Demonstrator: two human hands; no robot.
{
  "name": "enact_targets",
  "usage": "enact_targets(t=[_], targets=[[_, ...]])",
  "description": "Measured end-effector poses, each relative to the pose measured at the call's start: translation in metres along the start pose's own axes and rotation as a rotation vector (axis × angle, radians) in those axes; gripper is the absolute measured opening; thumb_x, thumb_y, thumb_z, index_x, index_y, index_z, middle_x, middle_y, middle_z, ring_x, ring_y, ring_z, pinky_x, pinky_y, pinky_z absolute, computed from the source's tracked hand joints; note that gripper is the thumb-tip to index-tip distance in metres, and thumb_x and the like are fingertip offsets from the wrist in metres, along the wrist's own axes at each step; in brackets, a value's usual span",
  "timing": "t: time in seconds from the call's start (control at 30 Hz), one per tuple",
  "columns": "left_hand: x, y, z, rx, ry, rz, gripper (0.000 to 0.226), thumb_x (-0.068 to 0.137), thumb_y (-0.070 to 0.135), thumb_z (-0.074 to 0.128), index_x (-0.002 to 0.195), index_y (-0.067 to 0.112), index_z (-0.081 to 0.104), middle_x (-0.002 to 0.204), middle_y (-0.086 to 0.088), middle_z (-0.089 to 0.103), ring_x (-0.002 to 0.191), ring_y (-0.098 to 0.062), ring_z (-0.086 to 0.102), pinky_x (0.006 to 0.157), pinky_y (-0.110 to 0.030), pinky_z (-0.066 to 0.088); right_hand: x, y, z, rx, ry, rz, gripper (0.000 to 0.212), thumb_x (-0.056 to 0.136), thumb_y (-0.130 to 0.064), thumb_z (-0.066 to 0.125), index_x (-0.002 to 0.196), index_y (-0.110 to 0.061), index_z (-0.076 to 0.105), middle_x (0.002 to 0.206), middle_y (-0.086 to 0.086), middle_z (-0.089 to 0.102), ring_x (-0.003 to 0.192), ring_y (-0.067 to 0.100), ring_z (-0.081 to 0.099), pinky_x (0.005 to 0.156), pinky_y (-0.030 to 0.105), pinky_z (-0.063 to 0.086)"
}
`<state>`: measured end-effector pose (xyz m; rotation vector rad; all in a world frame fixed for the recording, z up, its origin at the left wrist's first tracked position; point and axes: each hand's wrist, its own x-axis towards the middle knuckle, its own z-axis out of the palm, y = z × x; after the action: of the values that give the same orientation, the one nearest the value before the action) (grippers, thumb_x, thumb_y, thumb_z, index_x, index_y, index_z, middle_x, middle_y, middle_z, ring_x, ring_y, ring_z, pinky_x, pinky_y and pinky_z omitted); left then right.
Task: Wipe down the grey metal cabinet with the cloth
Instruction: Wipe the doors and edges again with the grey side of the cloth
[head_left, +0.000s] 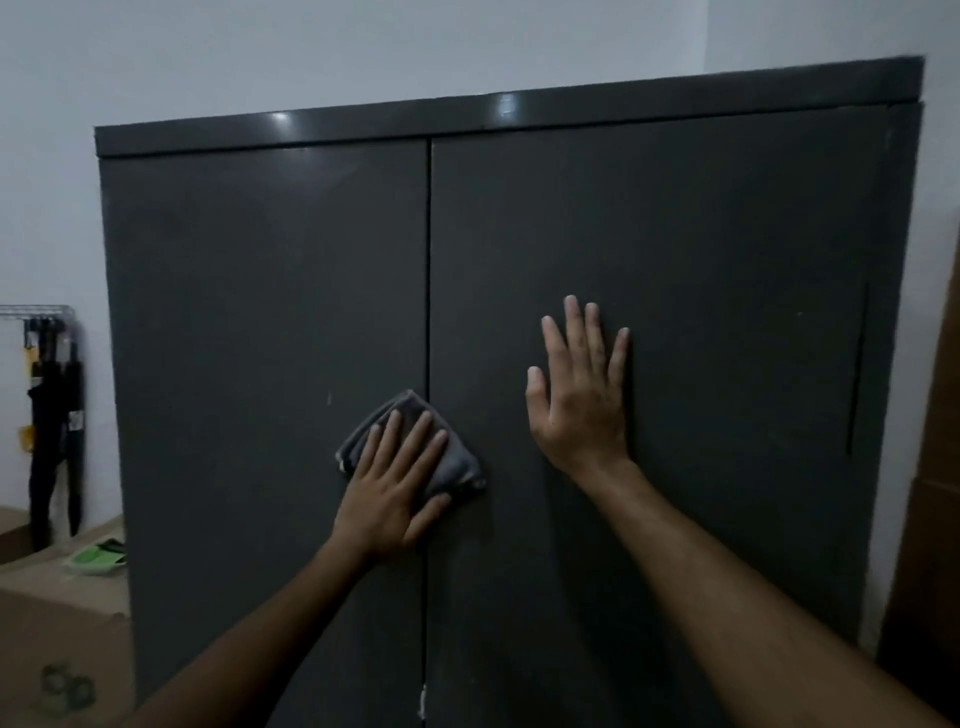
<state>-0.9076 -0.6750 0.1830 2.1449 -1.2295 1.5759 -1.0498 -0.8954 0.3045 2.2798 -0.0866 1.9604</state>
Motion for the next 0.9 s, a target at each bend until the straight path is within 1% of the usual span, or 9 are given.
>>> enact_targets(t=[0.13, 0.3, 0.33, 0.47, 0.53, 0.67, 0.77, 0.83, 0.9], targets=[[-0.025, -0.089, -0.023, -0.031, 0.008, -0.273, 0.083, 0.105, 0.065, 0.029, 0.165, 0.008, 0.026, 0.175, -0.010, 0.010, 0.161, -0.043, 0.004, 0.131, -0.045, -0.004, -0.018, -0.022, 0.028, -0.097, -0.024, -0.037, 0.063, 0.101, -0.036, 0.043, 0.158, -0.011, 0.033, 0.170, 0.017, 0.011, 0.159, 0.033, 0.004, 0.125, 0.064, 0.008], [0.066, -0.117, -0.052, -0.260, 0.247, -0.873, 0.087, 0.101, 0.061, 0.027, 0.169, 0.010, 0.007, 0.177, -0.014, -0.002, 0.161, -0.046, -0.006, 0.130, -0.055, -0.004, -0.019, -0.019, 0.039, -0.202, 0.004, -0.033, 0.065, 0.101, -0.040, 0.040, 0.160, -0.014, 0.028, 0.171, 0.017, 0.006, 0.159, 0.035, 0.003, 0.125, 0.064, 0.006], [0.075, -0.106, -0.050, -0.247, 0.243, -0.821, 0.086, 0.102, 0.060, 0.029, 0.169, 0.011, 0.006, 0.177, -0.013, -0.002, 0.161, -0.046, -0.006, 0.130, -0.053, -0.007, -0.019, -0.019, 0.039, -0.209, 0.008, -0.035, 0.065, 0.101, -0.040, 0.040, 0.160, -0.014, 0.028, 0.171, 0.017, 0.006, 0.158, 0.035, 0.003, 0.125, 0.064, 0.006], [-0.001, -0.052, -0.004, -0.076, 0.038, -0.195, 0.079, 0.106, 0.060, 0.034, 0.170, 0.021, 0.008, 0.178, -0.005, -0.001, 0.162, -0.041, -0.005, 0.132, -0.051, -0.005, -0.021, -0.020, 0.039, -0.226, 0.017, -0.025, 0.065, 0.101, -0.039, 0.041, 0.160, -0.014, 0.028, 0.171, 0.017, 0.009, 0.158, 0.035, 0.003, 0.124, 0.064, 0.008], [-0.069, -0.050, 0.012, -0.030, -0.055, -0.104, 0.079, 0.106, 0.065, 0.028, 0.170, 0.022, 0.008, 0.178, -0.004, -0.001, 0.162, -0.041, -0.002, 0.130, -0.057, 0.005, -0.020, -0.021, 0.038, -0.226, 0.013, -0.018, 0.065, 0.101, -0.040, 0.042, 0.160, -0.015, 0.029, 0.171, 0.016, 0.009, 0.159, 0.034, 0.003, 0.125, 0.064, 0.008], [-0.123, -0.108, -0.002, -0.062, -0.105, -0.278, 0.085, 0.105, 0.069, 0.024, 0.167, 0.010, 0.016, 0.176, -0.005, -0.004, 0.158, -0.049, 0.006, 0.130, -0.050, 0.001, -0.019, -0.022, 0.036, -0.224, 0.017, -0.012, 0.064, 0.101, -0.039, 0.042, 0.159, -0.016, 0.030, 0.171, 0.016, 0.009, 0.159, 0.034, 0.003, 0.125, 0.063, 0.008], [-0.072, -0.140, -0.025, -0.234, 0.044, -0.766, 0.084, 0.104, 0.060, 0.030, 0.168, 0.019, -0.006, 0.176, -0.006, -0.014, 0.161, -0.041, -0.011, 0.131, -0.052, -0.008, -0.019, -0.022, 0.036, -0.236, 0.021, -0.008, 0.064, 0.101, -0.040, 0.040, 0.159, -0.016, 0.029, 0.171, 0.016, 0.009, 0.159, 0.034, 0.002, 0.125, 0.063, 0.007], [-0.023, -0.133, -0.036, -0.303, 0.171, -1.048, 0.084, 0.103, 0.057, 0.028, 0.169, 0.012, -0.002, 0.176, -0.013, -0.008, 0.161, -0.044, -0.010, 0.130, -0.056, -0.005, -0.019, -0.023, 0.036, -0.245, 0.024, -0.001, 0.064, 0.102, -0.040, 0.039, 0.160, -0.016, 0.028, 0.171, 0.016, 0.008, 0.159, 0.034, 0.002, 0.125, 0.063, 0.008], [0.003, -0.096, -0.033, -0.260, 0.179, -0.973, 0.085, 0.103, 0.056, 0.030, 0.168, 0.007, 0.005, 0.176, -0.018, -0.003, 0.160, -0.049, -0.006, 0.130, -0.055, -0.006, -0.020, -0.023, 0.038, -0.248, 0.026, 0.002, 0.064, 0.102, -0.040, 0.039, 0.160, -0.016, 0.027, 0.171, 0.016, 0.008, 0.159, 0.034, 0.002, 0.125, 0.063, 0.008]])
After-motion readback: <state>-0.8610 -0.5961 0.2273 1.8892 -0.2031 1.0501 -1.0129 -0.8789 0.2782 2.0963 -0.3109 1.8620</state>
